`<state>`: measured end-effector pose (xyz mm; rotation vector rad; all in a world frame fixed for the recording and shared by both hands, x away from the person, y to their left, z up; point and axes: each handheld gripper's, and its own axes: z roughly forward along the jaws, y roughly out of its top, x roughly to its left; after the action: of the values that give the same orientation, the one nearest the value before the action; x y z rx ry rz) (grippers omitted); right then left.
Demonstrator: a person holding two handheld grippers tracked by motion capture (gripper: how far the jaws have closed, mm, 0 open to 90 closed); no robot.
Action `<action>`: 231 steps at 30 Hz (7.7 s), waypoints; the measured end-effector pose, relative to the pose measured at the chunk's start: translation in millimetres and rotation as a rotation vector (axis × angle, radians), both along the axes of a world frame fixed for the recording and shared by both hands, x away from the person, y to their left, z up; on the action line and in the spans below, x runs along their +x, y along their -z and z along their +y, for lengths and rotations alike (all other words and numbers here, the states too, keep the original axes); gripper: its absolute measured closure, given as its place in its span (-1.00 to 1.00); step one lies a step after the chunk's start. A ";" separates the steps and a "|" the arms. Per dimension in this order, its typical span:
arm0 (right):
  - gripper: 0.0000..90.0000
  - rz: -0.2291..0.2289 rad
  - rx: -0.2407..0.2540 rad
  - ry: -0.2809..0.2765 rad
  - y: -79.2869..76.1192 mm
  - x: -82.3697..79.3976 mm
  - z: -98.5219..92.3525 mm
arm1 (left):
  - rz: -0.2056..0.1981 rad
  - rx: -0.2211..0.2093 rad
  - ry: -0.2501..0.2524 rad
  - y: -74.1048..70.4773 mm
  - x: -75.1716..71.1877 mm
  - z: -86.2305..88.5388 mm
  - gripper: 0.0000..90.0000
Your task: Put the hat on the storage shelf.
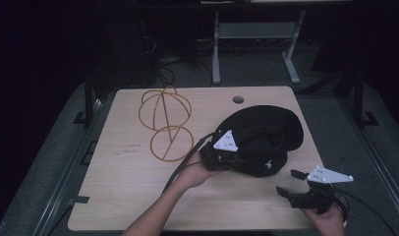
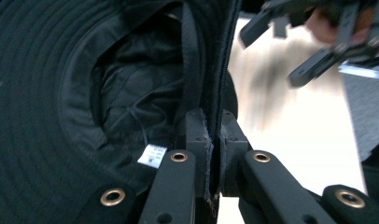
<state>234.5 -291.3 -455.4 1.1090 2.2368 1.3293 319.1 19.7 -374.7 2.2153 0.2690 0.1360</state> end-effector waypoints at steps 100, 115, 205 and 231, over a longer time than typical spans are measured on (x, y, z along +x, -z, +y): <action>0.94 -0.108 0.273 -0.023 -102.6 42.2 12.1 | 0.008 -0.034 -0.163 33.3 -37.7 131.3 -0.04; 0.94 -0.097 0.287 -0.055 -142.1 68.1 28.7 | 0.016 -0.012 -0.196 46.9 -41.7 149.8 -0.10; 0.92 -0.127 0.114 -0.305 -271.3 172.0 265.5 | 0.012 0.008 -0.156 64.4 -42.8 147.3 -0.13; 0.87 -0.064 0.048 -0.342 -249.1 194.4 330.6 | 0.005 0.016 -0.125 63.3 -45.9 144.8 -0.13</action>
<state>428.9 39.4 -206.3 0.7061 2.4344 1.5301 273.2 164.5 -438.0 2.2148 0.4111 0.2014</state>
